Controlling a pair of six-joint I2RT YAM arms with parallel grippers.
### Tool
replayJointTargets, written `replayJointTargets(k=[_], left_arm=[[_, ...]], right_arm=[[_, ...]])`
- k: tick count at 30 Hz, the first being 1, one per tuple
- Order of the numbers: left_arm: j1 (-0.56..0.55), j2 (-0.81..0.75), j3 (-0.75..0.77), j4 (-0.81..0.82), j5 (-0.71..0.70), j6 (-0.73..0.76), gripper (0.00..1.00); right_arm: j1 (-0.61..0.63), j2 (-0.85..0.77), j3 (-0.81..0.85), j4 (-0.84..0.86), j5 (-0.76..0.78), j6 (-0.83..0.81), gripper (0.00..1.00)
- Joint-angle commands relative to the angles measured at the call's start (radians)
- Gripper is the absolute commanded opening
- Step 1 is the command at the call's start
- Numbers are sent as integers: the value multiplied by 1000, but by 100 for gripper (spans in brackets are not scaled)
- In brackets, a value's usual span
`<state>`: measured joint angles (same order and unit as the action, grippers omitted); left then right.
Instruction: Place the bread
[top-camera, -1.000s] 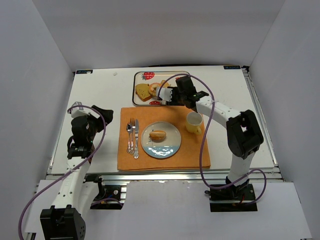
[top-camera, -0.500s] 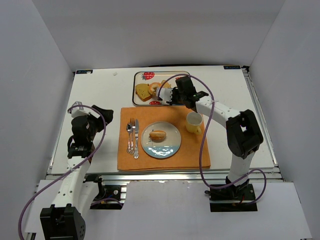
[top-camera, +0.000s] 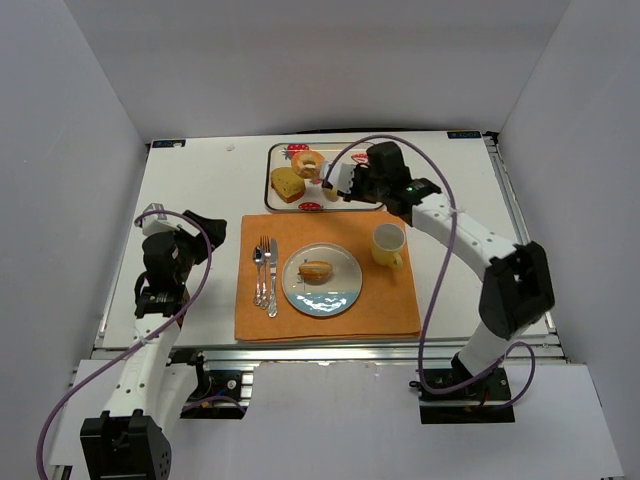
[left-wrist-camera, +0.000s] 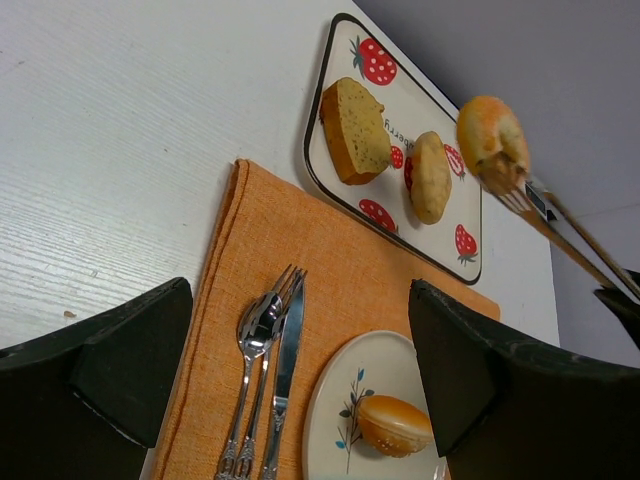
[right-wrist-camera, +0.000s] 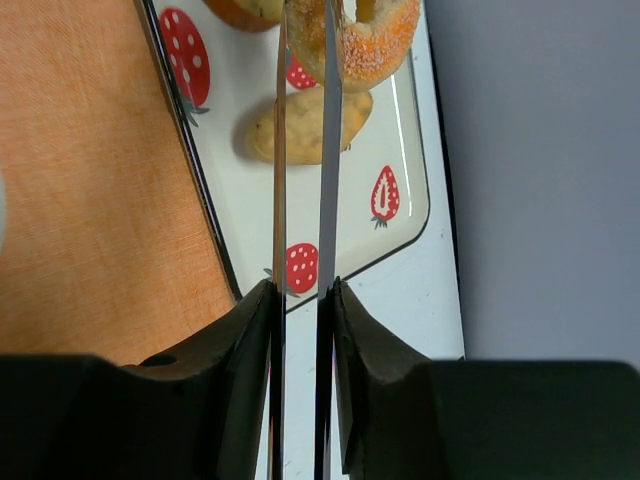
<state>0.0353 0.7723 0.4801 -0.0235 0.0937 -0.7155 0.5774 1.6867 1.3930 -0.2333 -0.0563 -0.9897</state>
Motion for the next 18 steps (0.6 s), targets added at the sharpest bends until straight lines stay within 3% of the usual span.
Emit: replayJointTargets(k=[1, 10, 18], left_arm=[[-6, -30, -18, -3, 3, -1, 98], [-6, -39, -31, -1, 8, -7, 98], [-6, -45, -34, -7, 12, -9, 98]], right_arm=[[2, -140, -26, -41, -97, 88, 14], [2, -403, -172, -288, -375, 203, 14], [4, -648, -379, -405, -479, -38, 15]])
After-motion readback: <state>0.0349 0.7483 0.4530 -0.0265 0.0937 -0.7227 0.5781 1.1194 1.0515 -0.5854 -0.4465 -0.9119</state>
